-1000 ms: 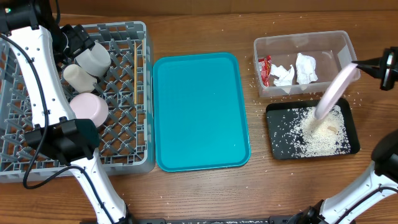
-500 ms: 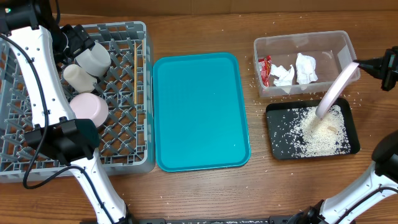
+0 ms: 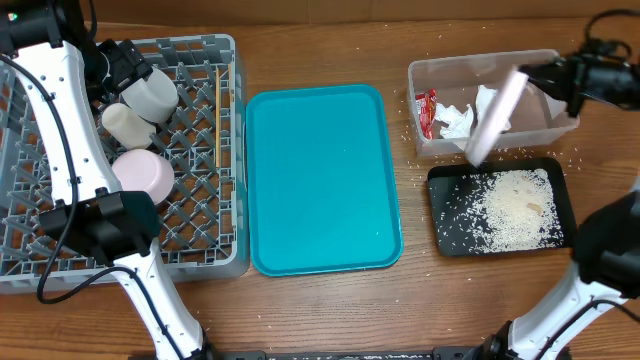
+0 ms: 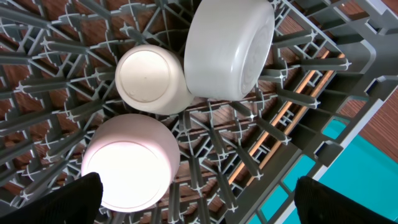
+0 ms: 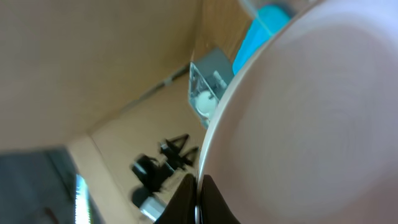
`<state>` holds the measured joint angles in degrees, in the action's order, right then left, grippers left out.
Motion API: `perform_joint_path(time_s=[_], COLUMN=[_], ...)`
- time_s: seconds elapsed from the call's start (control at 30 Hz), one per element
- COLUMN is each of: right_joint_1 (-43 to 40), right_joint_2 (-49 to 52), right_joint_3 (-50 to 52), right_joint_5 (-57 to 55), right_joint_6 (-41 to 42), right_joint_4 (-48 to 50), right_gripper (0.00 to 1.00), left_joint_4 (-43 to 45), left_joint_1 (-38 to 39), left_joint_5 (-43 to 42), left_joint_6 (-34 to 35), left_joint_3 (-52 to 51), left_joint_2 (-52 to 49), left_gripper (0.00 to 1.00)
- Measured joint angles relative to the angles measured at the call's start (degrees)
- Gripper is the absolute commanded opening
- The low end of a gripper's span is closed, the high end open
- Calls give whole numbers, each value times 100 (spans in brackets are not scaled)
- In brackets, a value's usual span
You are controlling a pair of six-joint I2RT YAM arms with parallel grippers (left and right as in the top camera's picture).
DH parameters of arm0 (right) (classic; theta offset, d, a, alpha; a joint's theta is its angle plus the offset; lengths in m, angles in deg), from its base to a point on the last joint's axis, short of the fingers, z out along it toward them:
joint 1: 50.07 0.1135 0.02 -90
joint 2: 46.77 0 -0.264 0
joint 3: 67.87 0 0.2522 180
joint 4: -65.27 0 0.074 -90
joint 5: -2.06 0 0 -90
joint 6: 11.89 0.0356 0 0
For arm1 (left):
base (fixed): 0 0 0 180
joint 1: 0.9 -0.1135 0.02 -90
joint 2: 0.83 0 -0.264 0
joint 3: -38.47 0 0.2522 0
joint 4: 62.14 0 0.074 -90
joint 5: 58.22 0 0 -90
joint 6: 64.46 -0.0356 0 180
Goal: Sort waste into correct bins and load items into the dishwasher
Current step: 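Carry the empty plate left and set it on the teal tray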
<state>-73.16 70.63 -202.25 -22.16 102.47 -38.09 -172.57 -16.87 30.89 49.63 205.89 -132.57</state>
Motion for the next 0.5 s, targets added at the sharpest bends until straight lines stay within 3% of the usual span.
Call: perform_joint_path(time_s=[0.3,0.5], right_joint_1=[2122,4221], right_joint_2=[-960,-911], right_joint_3=[-177,-144], right_joint_5=[-2041,-4575], right_joint_6=[450,1078], right_joint_4=[632,1132], right_gripper=[4,4], left_joint_4=[-2,-2], left_joint_1=[0,0], left_joint_5=[0,0], left_joint_6=[0,0], left_joint_3=[0,0], left_joint_2=[0,0], left_gripper=[100,100])
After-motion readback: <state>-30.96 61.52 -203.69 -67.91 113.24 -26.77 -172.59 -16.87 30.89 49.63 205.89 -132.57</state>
